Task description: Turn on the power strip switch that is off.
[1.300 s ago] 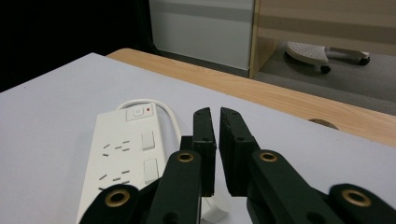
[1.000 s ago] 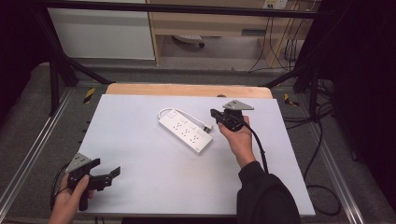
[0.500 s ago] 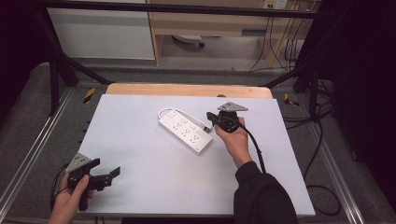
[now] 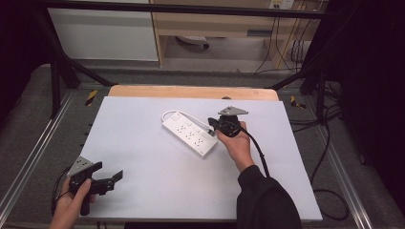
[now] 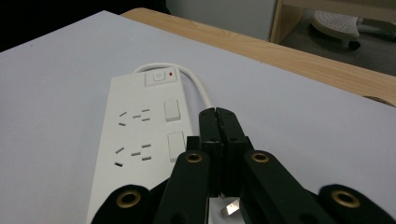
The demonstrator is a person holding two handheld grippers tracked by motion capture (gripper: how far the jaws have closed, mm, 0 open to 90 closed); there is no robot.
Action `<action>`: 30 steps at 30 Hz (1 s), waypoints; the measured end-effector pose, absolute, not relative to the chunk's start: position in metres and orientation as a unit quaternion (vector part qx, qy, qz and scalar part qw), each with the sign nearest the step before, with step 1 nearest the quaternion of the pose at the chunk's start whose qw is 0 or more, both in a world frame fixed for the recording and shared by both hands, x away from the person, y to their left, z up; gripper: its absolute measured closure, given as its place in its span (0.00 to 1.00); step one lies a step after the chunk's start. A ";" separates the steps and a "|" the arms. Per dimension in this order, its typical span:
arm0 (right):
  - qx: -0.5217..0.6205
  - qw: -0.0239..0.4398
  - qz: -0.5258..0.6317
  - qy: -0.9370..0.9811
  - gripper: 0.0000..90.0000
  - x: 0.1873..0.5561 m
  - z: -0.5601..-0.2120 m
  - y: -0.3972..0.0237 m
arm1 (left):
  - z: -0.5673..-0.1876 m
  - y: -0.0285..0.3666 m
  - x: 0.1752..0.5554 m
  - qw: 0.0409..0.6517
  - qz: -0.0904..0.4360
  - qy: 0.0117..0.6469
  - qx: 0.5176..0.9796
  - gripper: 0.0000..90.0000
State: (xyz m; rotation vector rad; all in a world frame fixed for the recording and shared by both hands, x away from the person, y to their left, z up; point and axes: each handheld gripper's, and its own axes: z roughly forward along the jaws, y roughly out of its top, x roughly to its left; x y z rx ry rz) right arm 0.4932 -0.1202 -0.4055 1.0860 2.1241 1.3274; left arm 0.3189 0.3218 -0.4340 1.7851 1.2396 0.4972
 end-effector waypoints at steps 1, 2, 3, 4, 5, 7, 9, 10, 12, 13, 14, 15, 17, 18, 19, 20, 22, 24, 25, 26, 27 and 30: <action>0.389 0.203 0.476 0.762 1.00 0.493 -0.406 -0.120 | -0.434 0.322 0.319 0.440 0.201 0.499 0.719 0.08; 0.389 0.203 0.476 0.762 1.00 0.493 -0.407 -0.119 | -0.434 0.322 0.319 0.440 0.200 0.499 0.719 0.08; 0.389 0.202 0.475 0.763 1.00 0.493 -0.407 -0.119 | -0.434 0.322 0.319 0.440 0.200 0.499 0.719 0.08; 0.388 0.201 0.475 0.763 1.00 0.493 -0.407 -0.118 | -0.434 0.322 0.319 0.440 0.201 0.499 0.719 0.08; 0.388 0.201 0.475 0.764 1.00 0.493 -0.408 -0.118 | -0.434 0.322 0.319 0.440 0.201 0.499 0.719 0.08; 0.387 0.199 0.474 0.765 1.00 0.493 -0.409 -0.117 | -0.434 0.322 0.319 0.439 0.201 0.499 0.719 0.08; 0.387 0.197 0.474 0.766 1.00 0.493 -0.410 -0.115 | -0.434 0.322 0.319 0.439 0.201 0.499 0.719 0.08; 0.387 0.197 0.474 0.766 1.00 0.493 -0.410 -0.115 | -0.434 0.322 0.319 0.439 0.201 0.499 0.719 0.08; 0.387 0.196 0.473 0.767 1.00 0.493 -0.411 -0.114 | -0.434 0.322 0.319 0.439 0.201 0.499 0.719 0.08; 0.387 0.195 0.472 0.767 1.00 0.493 -0.411 -0.113 | -0.434 0.322 0.319 0.439 0.201 0.499 0.719 0.08; 0.387 0.194 0.472 0.768 1.00 0.493 -0.412 -0.113 | -0.434 0.322 0.319 0.439 0.201 0.499 0.719 0.08; 0.386 0.195 0.473 0.768 1.00 0.493 -0.412 -0.113 | -0.434 0.322 0.319 0.439 0.201 0.499 0.719 0.08; 0.386 0.195 0.472 0.769 1.00 0.493 -0.413 -0.113 | -0.434 0.322 0.319 0.439 0.201 0.499 0.720 0.08; 0.386 0.194 0.471 0.769 1.00 0.493 -0.413 -0.112 | -0.434 0.322 0.319 0.439 0.201 0.499 0.720 0.08; 0.386 0.194 0.471 0.769 1.00 0.493 -0.413 -0.112 | -0.434 0.322 0.319 0.439 0.201 0.499 0.719 0.08; 0.386 0.193 0.471 0.769 1.00 0.493 -0.413 -0.112 | -0.434 0.322 0.319 0.439 0.202 0.499 0.719 0.08; 0.386 0.192 0.469 0.771 1.00 0.493 -0.414 -0.112 | -0.434 0.322 0.319 0.438 0.202 0.499 0.720 0.08; 0.386 0.190 0.469 0.771 1.00 0.493 -0.415 -0.111 | -0.434 0.322 0.319 0.438 0.202 0.499 0.720 0.08; 0.386 0.190 0.468 0.772 1.00 0.493 -0.416 -0.110 | -0.434 0.322 0.319 0.438 0.202 0.499 0.720 0.08; 0.386 0.190 0.469 0.771 1.00 0.493 -0.416 -0.110 | -0.434 0.322 0.319 0.438 0.202 0.499 0.720 0.08; 0.385 0.191 0.469 0.772 1.00 0.493 -0.416 -0.110 | -0.434 0.322 0.319 0.437 0.202 0.499 0.720 0.08; 0.387 0.188 0.469 0.771 1.00 0.493 -0.417 -0.109 | -0.434 0.322 0.319 0.437 0.202 0.499 0.720 0.08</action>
